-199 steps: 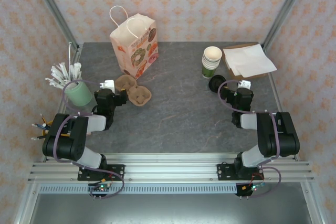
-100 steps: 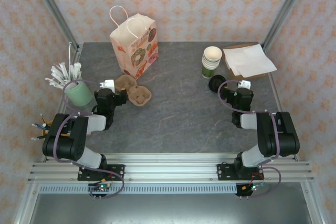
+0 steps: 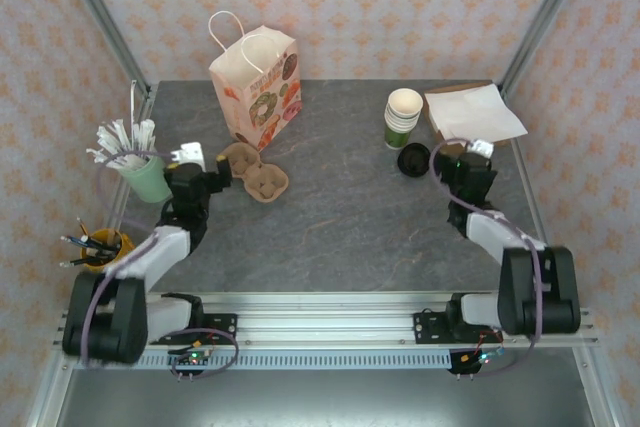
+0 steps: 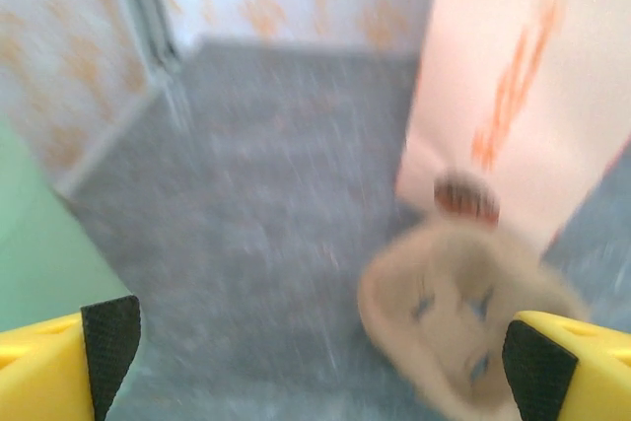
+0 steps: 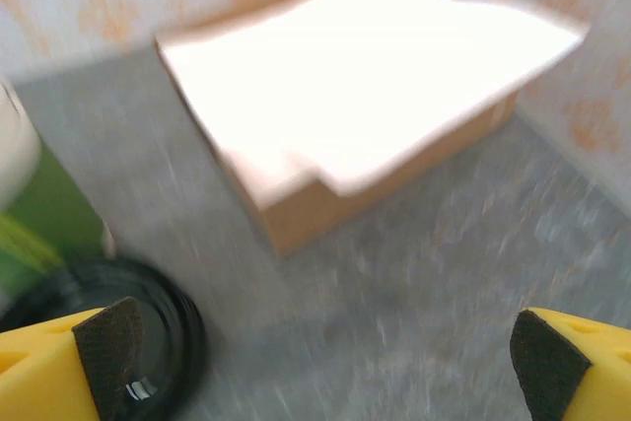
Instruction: Pack the takeout coffee
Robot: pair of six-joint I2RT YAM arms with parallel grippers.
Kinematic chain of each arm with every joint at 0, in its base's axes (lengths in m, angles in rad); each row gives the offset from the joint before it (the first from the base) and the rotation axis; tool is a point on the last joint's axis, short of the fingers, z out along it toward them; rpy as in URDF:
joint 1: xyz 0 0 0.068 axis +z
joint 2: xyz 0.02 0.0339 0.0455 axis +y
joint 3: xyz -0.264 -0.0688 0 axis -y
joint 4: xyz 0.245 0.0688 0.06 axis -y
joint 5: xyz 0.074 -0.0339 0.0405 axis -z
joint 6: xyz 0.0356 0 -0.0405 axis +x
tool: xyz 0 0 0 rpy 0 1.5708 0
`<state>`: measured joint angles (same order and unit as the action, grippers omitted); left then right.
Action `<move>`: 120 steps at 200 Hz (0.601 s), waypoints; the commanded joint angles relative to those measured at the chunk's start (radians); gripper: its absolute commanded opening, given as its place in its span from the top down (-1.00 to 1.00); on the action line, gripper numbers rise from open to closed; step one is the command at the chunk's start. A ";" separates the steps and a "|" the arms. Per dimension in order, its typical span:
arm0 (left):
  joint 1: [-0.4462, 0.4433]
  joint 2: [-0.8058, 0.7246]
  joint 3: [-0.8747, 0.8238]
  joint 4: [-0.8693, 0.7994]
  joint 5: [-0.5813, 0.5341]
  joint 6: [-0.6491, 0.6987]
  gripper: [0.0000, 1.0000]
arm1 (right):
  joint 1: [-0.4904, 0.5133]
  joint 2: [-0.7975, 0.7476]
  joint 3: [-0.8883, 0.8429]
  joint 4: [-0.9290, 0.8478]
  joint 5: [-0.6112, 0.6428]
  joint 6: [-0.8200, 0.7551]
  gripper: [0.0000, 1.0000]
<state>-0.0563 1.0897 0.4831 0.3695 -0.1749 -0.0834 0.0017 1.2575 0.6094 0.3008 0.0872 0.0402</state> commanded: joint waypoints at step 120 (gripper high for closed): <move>-0.298 -0.077 0.336 -0.555 0.201 -0.512 -1.00 | 0.046 0.602 1.213 -1.137 -0.344 0.122 -0.39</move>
<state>-0.3534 0.9798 0.7994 -0.1852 -0.0166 -0.5247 0.0277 1.8137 1.7012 -0.6506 -0.3038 0.1692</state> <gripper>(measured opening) 0.999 0.723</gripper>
